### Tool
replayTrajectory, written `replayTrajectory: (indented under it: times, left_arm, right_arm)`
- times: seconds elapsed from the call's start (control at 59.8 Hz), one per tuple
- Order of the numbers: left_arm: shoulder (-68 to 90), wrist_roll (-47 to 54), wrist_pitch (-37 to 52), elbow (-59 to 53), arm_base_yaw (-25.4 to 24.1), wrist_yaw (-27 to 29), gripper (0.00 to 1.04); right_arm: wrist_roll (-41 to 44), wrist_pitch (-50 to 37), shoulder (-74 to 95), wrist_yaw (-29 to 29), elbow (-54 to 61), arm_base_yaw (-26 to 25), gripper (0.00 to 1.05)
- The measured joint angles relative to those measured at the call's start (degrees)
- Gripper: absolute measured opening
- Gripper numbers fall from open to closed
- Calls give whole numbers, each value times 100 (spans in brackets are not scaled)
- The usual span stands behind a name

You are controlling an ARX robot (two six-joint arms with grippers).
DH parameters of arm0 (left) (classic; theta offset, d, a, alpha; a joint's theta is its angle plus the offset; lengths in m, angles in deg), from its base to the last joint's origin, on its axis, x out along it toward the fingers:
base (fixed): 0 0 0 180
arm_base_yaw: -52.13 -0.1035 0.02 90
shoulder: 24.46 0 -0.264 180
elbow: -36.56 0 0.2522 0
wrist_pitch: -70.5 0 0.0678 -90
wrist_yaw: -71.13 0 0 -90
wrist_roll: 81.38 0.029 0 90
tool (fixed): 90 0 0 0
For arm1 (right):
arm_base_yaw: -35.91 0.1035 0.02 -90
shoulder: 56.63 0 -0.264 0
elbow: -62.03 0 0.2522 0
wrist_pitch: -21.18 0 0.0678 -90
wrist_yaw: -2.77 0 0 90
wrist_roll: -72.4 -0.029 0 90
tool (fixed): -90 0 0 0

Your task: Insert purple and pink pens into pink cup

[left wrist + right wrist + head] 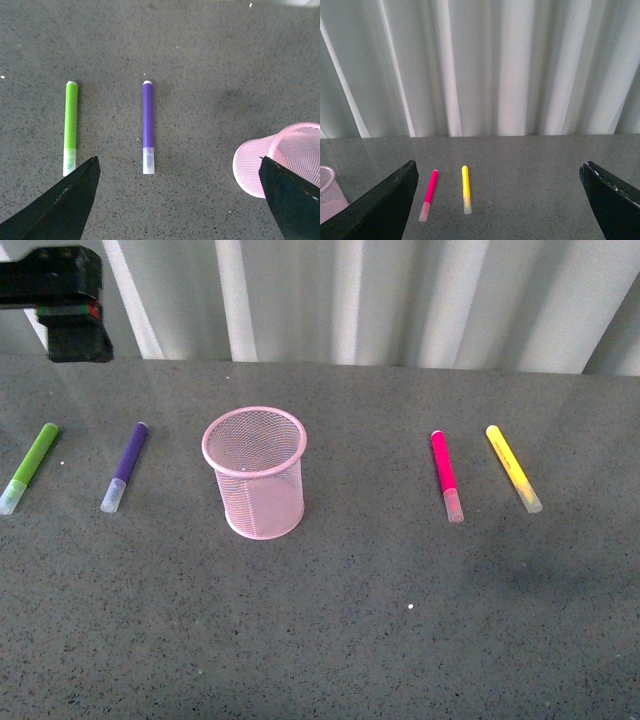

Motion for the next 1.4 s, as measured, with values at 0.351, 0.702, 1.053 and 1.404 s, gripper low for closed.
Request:
replayTrajectory:
  times: [0.351,0.702,1.053,1.404]
  left_arm:
    - [1545,293,-326,1239,-4,-24,98]
    - [2844,616,-361,2159,-61,66,98]
    - [3738,664,-560,2824,-101,-20,98]
    - [4153,671,-691,3285,-177,24,98]
  right_arm:
    - [0,0,0,0,0,0,98]
    - [0,0,0,0,0,0,98]
    - [2,0,0,0,0,0,98]
    - [2,0,0,0,0,-2,98]
